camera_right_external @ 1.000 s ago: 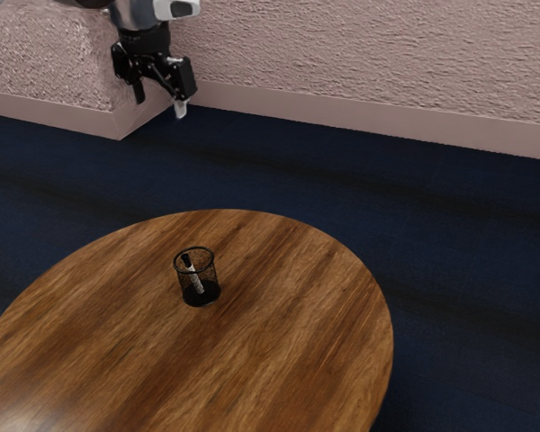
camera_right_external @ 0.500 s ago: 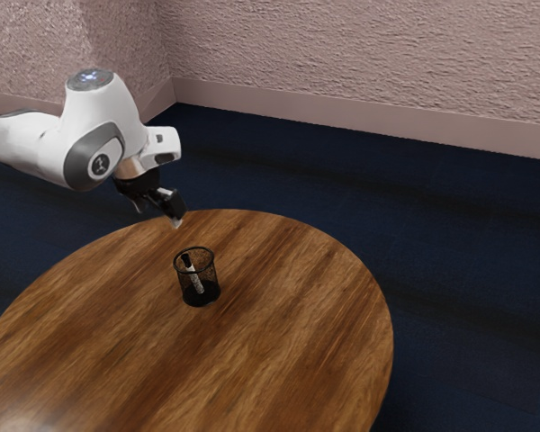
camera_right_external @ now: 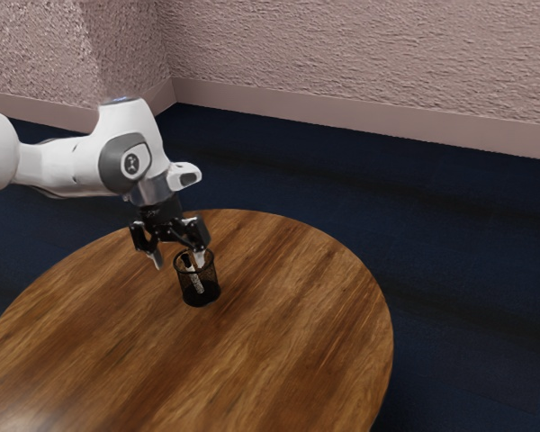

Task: Take the marker out of the pen holder and place it to the left of the pen holder.

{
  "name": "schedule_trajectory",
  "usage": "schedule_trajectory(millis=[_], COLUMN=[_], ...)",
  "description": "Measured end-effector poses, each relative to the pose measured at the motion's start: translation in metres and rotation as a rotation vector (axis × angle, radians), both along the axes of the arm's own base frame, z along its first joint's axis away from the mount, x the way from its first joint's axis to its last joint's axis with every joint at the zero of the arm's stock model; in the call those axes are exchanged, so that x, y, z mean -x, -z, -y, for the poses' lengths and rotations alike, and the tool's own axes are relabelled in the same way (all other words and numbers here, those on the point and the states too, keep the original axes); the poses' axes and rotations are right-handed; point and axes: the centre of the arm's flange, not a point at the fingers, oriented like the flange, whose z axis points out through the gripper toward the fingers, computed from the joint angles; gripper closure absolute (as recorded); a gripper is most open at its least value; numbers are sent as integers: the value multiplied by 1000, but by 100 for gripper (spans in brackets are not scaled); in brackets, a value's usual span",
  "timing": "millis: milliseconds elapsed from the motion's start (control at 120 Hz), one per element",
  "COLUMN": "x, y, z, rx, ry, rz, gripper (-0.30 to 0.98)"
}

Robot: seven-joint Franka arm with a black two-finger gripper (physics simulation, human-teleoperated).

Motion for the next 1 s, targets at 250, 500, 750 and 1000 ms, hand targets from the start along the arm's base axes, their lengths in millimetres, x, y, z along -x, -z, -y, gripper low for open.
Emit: schedule_trajectory(millis=[250, 500, 750, 1000], x=[-16, -28, -35, -46], y=[4, 25, 20, 23], z=[1, 1, -2, -4], rx=[-21, -41, -55, -67], ry=[-22, -32, -39, -39], rz=[-77, -130, -120, -121], gripper=[5, 6, 22, 36])
